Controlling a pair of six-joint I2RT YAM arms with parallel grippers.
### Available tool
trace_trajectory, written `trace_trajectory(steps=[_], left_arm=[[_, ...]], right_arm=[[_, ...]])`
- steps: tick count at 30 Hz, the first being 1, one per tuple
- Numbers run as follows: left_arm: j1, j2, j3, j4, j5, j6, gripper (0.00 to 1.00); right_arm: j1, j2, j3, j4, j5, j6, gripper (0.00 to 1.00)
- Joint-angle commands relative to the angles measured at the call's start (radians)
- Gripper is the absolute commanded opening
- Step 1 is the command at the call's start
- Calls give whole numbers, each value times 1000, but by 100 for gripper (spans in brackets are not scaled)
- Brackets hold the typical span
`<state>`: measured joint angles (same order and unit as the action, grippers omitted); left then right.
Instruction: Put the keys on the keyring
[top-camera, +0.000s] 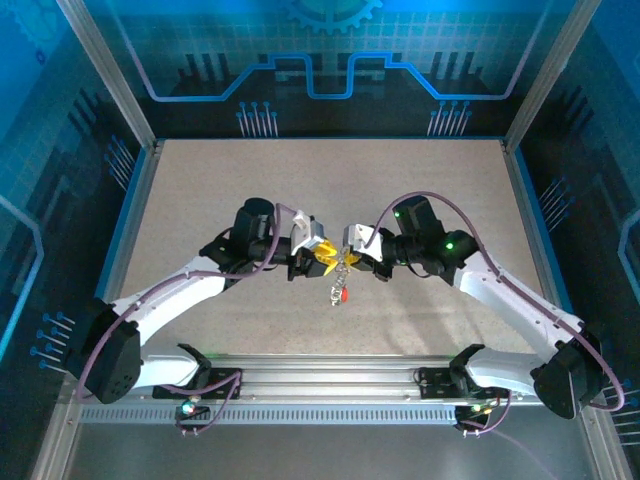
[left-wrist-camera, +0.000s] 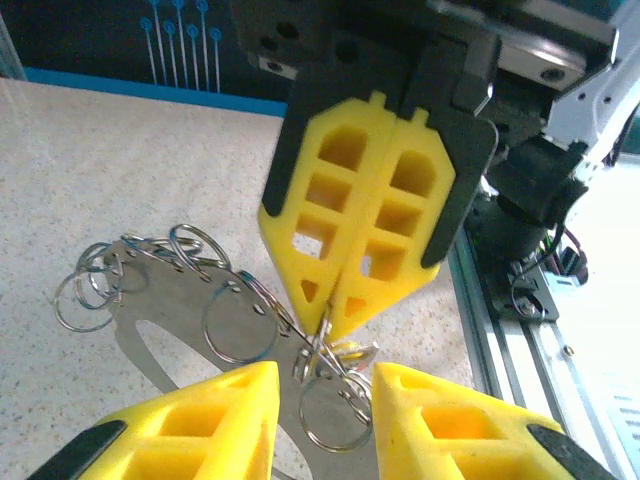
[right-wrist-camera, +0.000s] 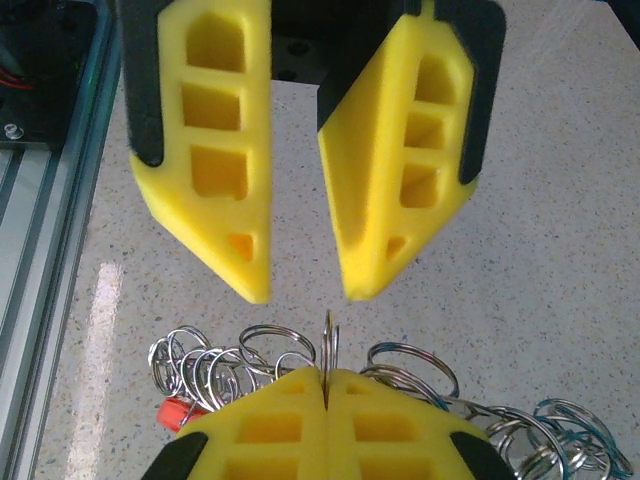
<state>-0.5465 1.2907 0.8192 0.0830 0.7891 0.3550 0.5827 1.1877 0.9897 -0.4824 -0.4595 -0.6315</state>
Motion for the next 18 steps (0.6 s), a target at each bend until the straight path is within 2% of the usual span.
trace_trajectory(steps=[1, 12, 18], left_arm=[[-13, 16, 44, -76, 4, 56, 31], [-24, 31, 66, -100, 7, 90, 28], [-27, 38, 84, -137, 15, 128, 13]], right_arm=[[8, -3, 41, -9, -31, -15, 0], [15, 3, 36, -12, -79, -39, 0], [19, 5, 38, -13, -88, -43, 0]])
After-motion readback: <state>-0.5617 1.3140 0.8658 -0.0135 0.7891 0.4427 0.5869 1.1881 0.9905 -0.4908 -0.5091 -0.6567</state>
